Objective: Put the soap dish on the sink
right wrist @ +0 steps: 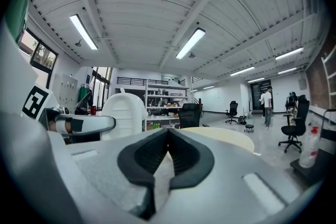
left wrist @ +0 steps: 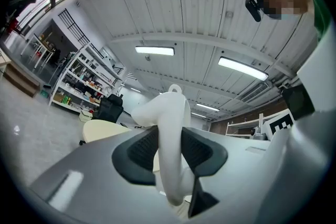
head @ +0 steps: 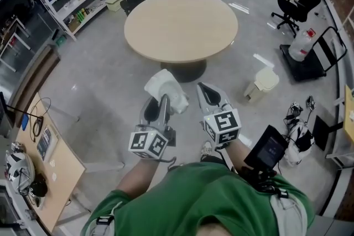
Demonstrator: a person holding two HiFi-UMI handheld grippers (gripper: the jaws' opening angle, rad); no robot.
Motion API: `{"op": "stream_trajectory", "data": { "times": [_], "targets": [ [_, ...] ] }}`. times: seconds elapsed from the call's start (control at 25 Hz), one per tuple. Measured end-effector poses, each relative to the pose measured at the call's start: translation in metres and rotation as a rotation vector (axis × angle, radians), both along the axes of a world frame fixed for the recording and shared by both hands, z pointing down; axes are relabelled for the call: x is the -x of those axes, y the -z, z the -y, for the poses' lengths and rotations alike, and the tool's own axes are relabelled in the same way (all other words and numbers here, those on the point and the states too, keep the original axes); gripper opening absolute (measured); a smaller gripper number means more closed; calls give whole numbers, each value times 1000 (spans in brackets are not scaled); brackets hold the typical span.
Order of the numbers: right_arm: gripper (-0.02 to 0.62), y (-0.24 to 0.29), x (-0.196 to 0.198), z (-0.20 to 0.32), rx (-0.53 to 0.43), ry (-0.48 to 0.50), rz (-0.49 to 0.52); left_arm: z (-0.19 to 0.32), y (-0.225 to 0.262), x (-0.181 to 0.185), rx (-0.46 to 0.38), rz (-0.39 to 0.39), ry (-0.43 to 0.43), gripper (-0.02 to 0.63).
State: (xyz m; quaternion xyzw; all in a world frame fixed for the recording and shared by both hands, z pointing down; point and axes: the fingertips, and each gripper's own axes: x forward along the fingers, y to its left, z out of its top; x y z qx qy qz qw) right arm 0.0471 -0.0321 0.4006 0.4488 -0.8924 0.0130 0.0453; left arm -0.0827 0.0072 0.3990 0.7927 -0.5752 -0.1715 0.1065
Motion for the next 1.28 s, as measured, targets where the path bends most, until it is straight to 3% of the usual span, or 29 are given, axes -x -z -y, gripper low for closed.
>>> {"op": "stream_trajectory", "data": {
  "times": [0.8,1.28],
  "targets": [
    [2,-3,-103,113,6,17,31,107,7,-105,1,52,16,137],
    [2,-15,-106,139,52,46,42,135,-2,-114,35,60,20,137]
  ]
}}
